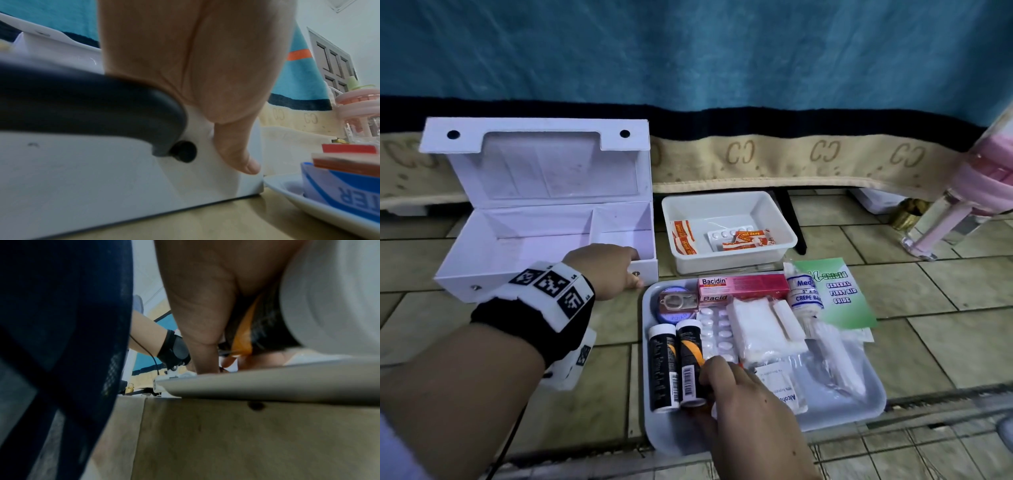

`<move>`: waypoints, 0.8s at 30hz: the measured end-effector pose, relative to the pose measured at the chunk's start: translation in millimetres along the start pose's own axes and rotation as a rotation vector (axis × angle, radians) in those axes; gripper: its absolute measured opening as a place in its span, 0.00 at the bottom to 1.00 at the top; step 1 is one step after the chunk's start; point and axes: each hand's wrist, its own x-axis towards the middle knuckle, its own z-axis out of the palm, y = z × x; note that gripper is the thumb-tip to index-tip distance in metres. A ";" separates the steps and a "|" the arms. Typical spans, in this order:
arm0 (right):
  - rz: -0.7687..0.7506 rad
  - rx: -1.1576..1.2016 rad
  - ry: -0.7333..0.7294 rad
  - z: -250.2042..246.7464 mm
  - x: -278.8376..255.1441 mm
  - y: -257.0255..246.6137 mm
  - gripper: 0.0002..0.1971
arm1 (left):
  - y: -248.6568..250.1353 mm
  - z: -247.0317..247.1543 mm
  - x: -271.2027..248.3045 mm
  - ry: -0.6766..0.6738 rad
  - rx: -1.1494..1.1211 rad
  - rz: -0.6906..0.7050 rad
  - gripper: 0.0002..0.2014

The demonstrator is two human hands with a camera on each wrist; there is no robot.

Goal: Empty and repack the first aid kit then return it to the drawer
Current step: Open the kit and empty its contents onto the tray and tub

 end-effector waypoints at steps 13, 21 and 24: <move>-0.172 -0.213 0.071 8.7 7.3 27.7 0.22 | -0.1 0.6 -0.4 0.000 -0.006 -0.010 0.24; -0.217 0.062 0.115 -25.7 6.7 29.5 0.17 | -0.2 0.1 0.2 -0.003 -0.011 -0.009 0.24; -0.202 0.397 0.139 -52.0 5.4 26.9 0.14 | -0.5 0.9 0.4 -0.002 -0.012 -0.013 0.24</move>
